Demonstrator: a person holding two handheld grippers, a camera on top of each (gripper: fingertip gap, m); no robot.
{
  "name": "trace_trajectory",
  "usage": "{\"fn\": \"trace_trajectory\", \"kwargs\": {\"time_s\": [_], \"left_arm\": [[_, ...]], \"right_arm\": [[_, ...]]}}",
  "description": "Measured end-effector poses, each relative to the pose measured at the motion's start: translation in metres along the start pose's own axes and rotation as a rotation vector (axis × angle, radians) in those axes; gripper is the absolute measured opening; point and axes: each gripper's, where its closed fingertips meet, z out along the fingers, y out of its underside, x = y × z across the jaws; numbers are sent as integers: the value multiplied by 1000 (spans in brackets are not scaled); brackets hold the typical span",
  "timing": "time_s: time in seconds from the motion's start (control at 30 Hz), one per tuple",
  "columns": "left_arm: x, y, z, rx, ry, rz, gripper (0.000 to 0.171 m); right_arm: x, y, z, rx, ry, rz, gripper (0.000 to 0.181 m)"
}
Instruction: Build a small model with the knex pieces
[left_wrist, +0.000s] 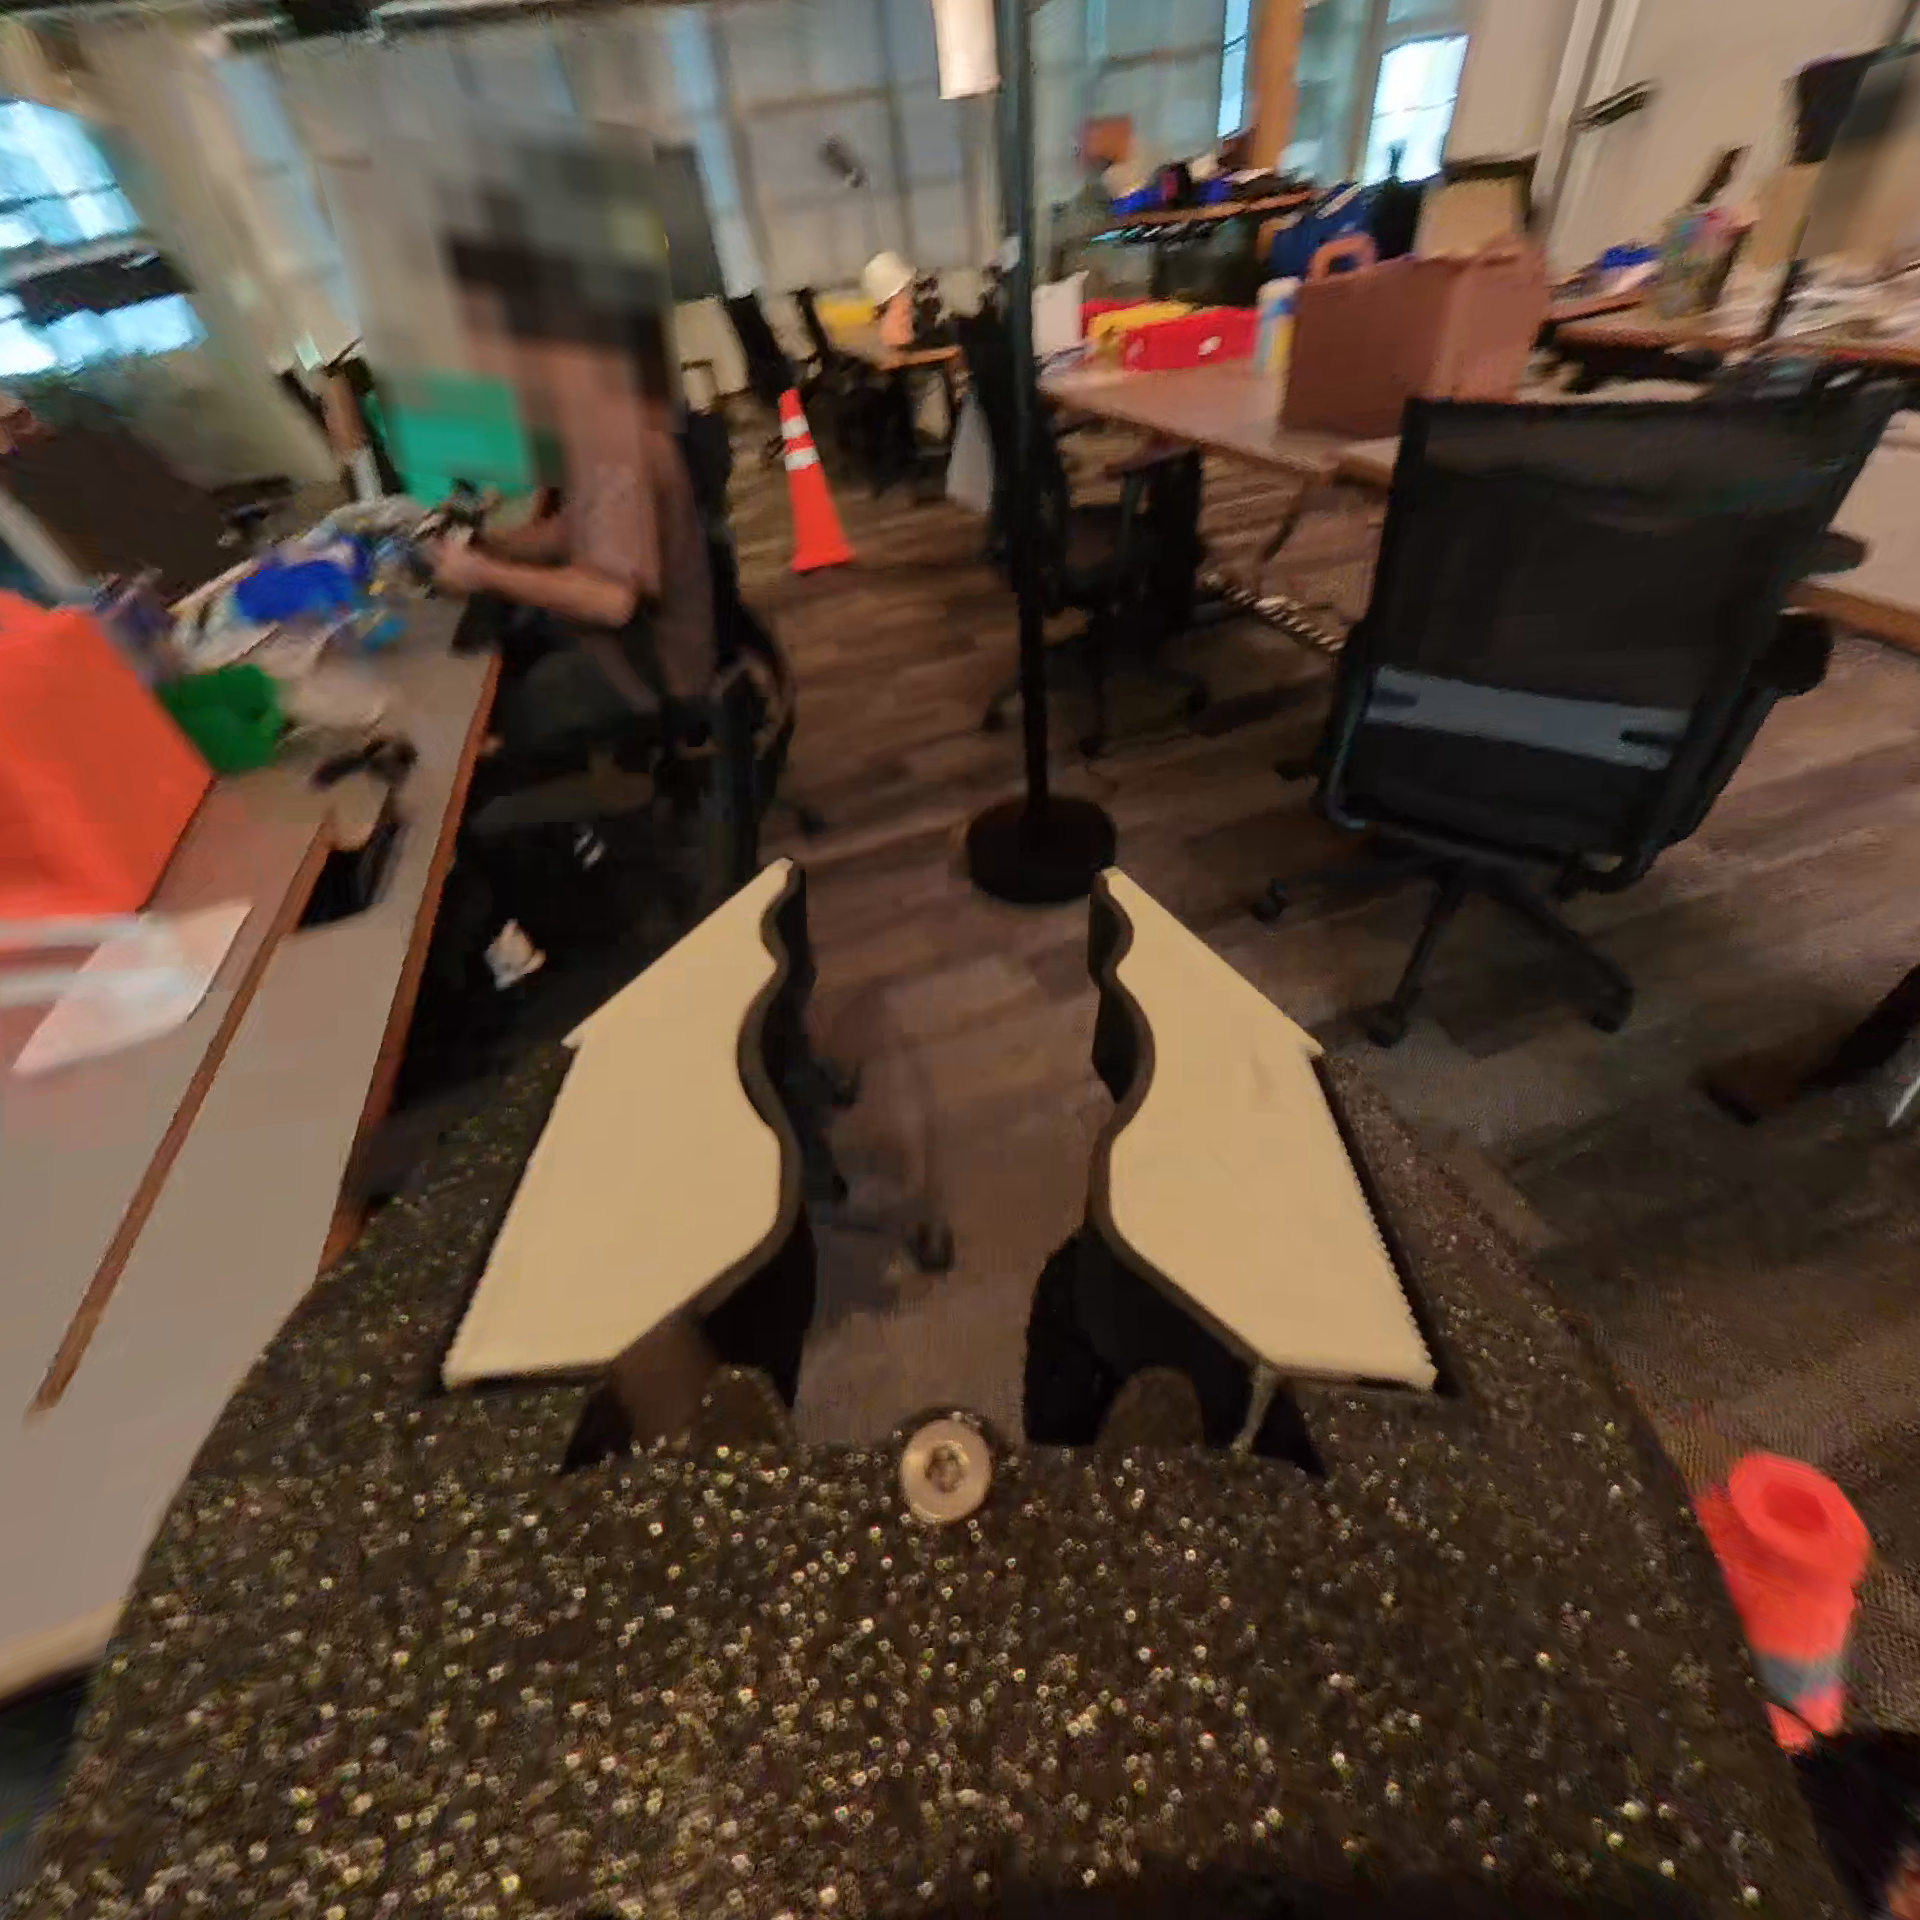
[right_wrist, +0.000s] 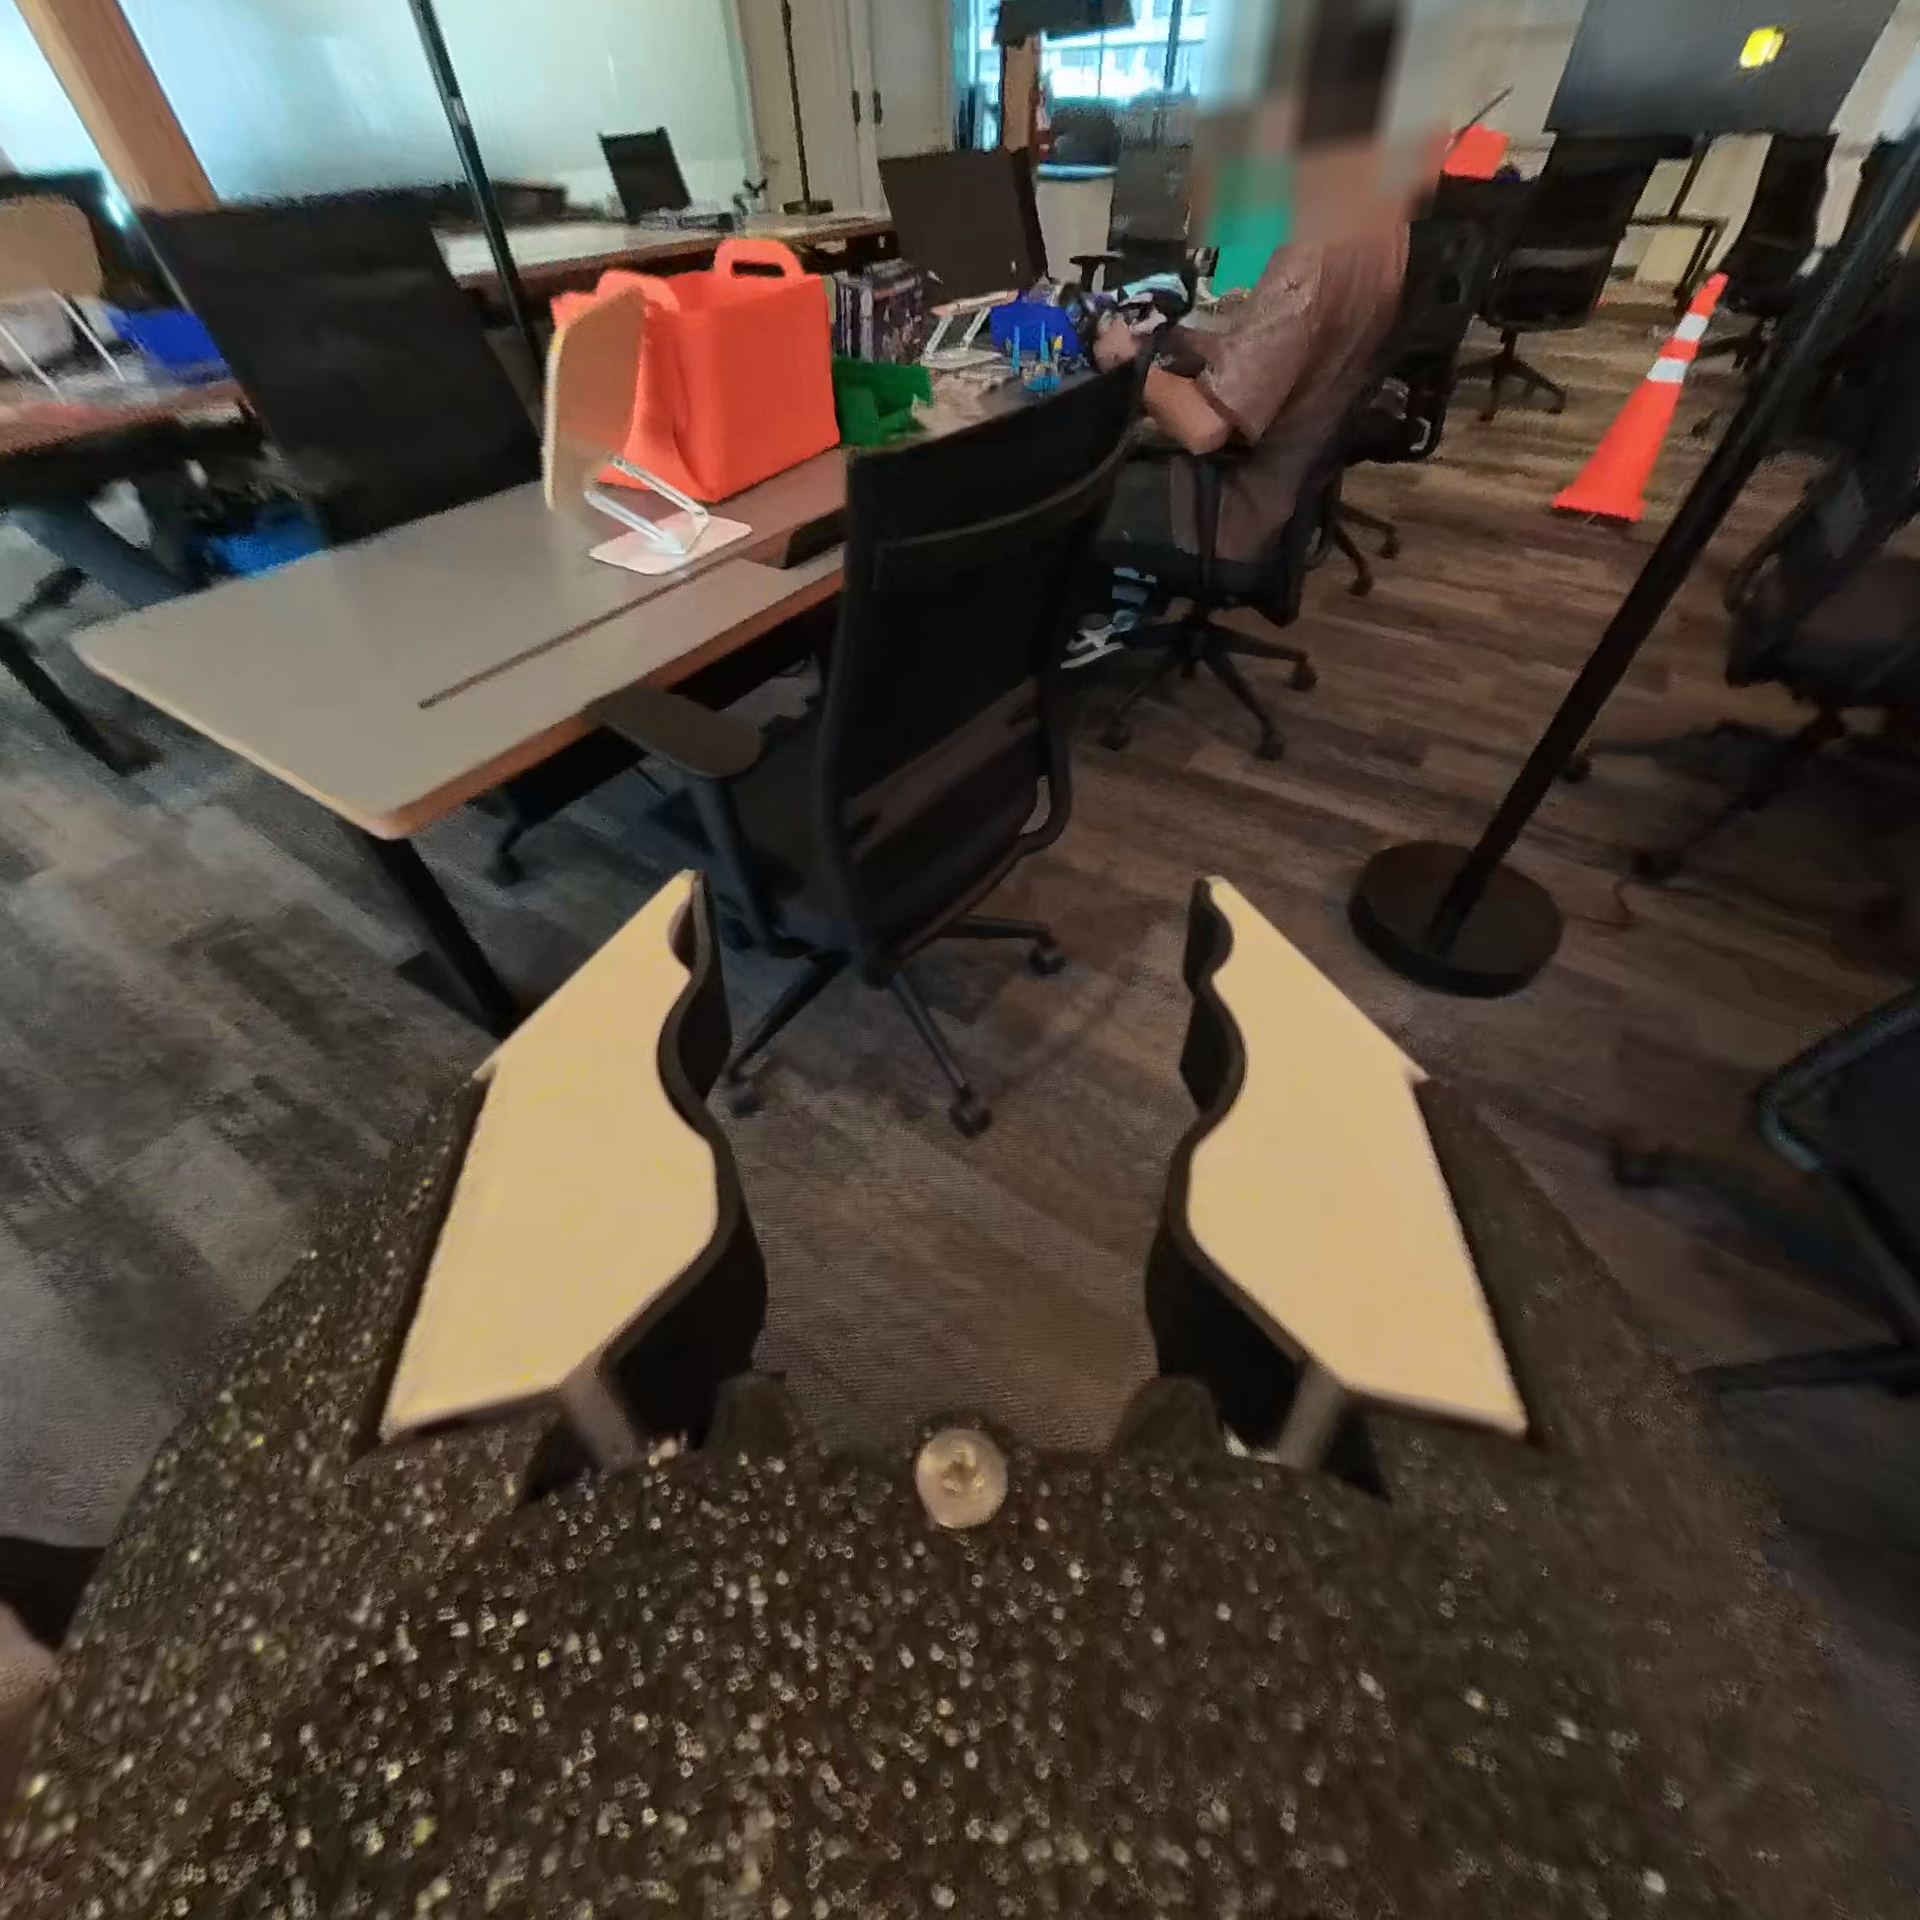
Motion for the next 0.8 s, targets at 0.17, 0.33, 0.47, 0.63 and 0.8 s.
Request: {"fn": "trace_trajectory", "kwargs": {"time_s": [0.17, 0.33, 0.47, 0.63, 0.8], "left_arm": [[-15, -48, 156, 45, 177, -34, 58], [1, -36, 270, -25, 284, -100, 58], [4, 8, 375, -120, 338, -42, 58], [-47, -32, 550, -21, 92, -197, 60], [-91, -73, 695, 52, 19, -273, 61]], "right_arm": [[83, -51, 79, -38, 98, -28, 88], [162, -65, 179, -5, 154, 47, 82], [232, -65, 301, -25, 59, 31, 77], [329, -114, 440, -57, -103, -2, 79], [404, -176, 567, -52, -209, -83, 81]]}}
